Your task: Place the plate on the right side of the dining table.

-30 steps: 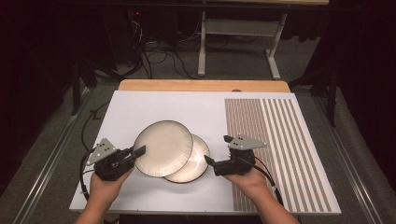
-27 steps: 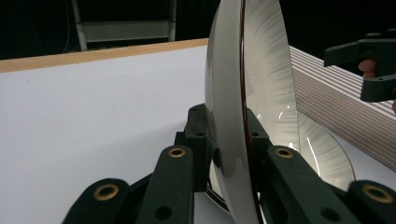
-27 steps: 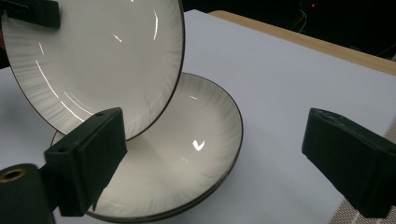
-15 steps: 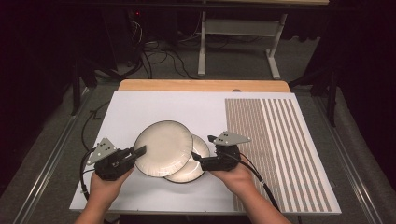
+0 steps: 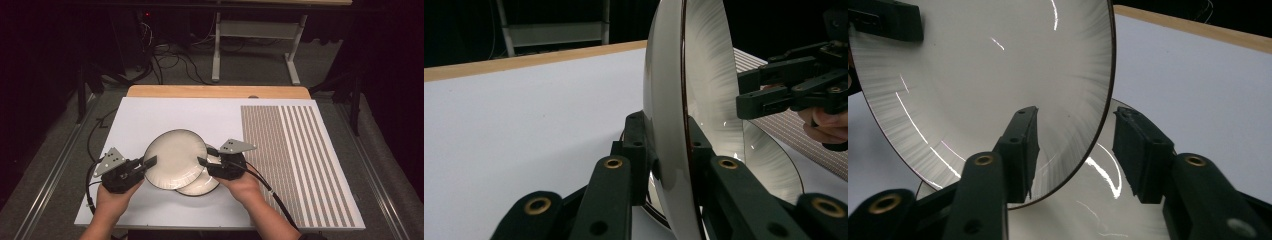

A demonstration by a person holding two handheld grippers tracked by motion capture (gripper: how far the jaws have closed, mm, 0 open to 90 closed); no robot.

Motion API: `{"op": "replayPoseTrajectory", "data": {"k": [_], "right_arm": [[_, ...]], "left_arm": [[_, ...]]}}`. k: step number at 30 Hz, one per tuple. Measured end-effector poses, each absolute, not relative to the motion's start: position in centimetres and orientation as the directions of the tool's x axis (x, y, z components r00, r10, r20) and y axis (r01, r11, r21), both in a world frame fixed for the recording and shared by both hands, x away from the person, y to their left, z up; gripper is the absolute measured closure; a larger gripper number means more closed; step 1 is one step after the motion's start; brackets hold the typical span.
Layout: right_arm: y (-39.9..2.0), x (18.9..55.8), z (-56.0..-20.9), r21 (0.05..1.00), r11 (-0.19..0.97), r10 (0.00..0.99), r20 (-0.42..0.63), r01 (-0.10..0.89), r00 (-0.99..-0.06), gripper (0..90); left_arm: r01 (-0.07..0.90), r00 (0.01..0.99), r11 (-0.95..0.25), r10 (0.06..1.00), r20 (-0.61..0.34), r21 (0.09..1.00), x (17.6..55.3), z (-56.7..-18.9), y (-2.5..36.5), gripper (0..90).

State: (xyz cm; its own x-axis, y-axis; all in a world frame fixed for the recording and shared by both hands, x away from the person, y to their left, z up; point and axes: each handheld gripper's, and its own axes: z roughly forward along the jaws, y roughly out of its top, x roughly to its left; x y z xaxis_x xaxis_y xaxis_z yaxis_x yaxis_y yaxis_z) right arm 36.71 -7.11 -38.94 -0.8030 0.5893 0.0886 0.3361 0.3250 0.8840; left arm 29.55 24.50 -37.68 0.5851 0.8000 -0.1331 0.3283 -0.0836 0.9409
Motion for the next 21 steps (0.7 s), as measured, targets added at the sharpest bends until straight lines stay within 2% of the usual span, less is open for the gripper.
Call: {"op": "replayPoseTrajectory", "data": {"k": [7,8,21], "right_arm": [[-6.7,37.3,-39.4,0.879,0.305,0.585,0.131,0.367,-0.800,65.1],[-6.6,37.5,-39.6,0.875,0.298,0.584,0.150,0.382,-0.798,68.8],[-6.1,37.9,-40.4,0.859,0.289,0.574,0.197,0.422,-0.795,72.4]], "left_arm": [[0.331,0.583,-0.080,0.801,-0.137,0.940,29.6,-37.8,24.6,78.4],[0.332,0.583,-0.083,0.801,-0.136,0.940,29.6,-37.8,24.6,78.4],[0.337,0.581,-0.072,0.801,-0.147,0.939,29.6,-37.8,24.6,78.4]]}}
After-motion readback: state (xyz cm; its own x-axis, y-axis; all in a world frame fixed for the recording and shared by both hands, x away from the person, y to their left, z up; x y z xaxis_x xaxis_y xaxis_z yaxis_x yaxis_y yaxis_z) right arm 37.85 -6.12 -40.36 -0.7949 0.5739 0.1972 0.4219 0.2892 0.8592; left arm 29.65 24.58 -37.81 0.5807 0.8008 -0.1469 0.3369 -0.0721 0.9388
